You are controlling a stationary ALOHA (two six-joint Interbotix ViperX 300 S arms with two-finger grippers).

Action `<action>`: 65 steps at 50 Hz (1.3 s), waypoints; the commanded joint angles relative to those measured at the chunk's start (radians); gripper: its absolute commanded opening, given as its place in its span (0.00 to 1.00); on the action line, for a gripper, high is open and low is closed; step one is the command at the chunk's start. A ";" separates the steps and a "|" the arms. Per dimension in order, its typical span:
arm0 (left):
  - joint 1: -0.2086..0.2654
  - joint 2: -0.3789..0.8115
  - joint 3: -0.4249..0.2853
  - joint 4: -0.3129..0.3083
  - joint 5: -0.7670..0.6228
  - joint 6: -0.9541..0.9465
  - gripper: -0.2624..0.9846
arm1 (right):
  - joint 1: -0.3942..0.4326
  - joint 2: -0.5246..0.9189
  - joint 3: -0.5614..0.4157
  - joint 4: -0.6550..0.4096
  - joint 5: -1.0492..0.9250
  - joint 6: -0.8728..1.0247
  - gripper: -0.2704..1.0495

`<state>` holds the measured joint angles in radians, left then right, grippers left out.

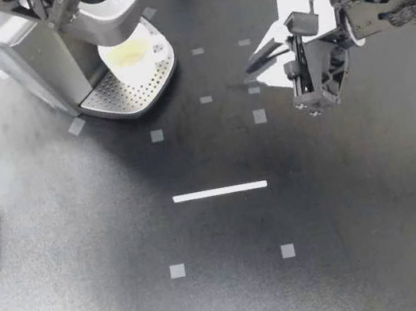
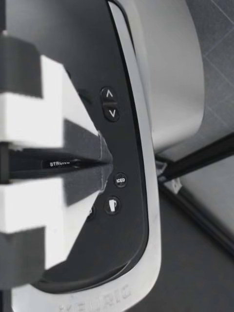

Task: Place the coffee capsule inside the capsule container, then place the cup onto the center of the cup tray.

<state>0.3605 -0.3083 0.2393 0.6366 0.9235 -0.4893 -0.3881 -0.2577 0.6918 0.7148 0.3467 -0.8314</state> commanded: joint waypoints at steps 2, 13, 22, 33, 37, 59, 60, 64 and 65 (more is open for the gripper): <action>0.015 -0.009 -0.025 0.005 -0.003 0.002 0.28 | 0.003 -0.020 -0.011 0.003 -0.011 -0.002 0.44; 0.017 -0.009 -0.020 0.005 -0.003 0.003 0.28 | 0.002 -0.017 -0.011 0.003 -0.014 -0.002 0.44; 0.017 -0.002 -0.018 0.005 -0.005 0.003 0.28 | 0.003 -0.015 -0.011 0.003 -0.018 -0.002 0.44; 0.017 0.018 -0.018 0.005 0.002 0.003 0.28 | 0.003 -0.015 -0.011 0.003 -0.017 -0.003 0.44; 0.017 0.026 -0.018 0.003 0.014 0.003 0.28 | 0.003 -0.014 -0.011 0.003 -0.018 -0.003 0.44; 0.017 0.031 0.029 -0.026 0.038 0.002 0.28 | 0.003 -0.008 -0.011 0.002 -0.018 -0.006 0.44; 0.017 0.031 0.028 -0.025 0.037 0.002 0.28 | 0.003 -0.008 -0.011 0.002 -0.018 -0.006 0.44; 0.017 0.025 0.018 -0.025 0.028 0.003 0.28 | 0.002 -0.008 -0.011 0.003 -0.017 -0.005 0.44; 0.017 0.025 0.015 -0.025 0.023 0.003 0.28 | 0.003 -0.008 -0.011 0.003 -0.018 -0.005 0.44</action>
<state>0.3712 -0.2869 0.2516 0.6259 0.9434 -0.4878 -0.3881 -0.2546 0.6934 0.7148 0.3359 -0.8360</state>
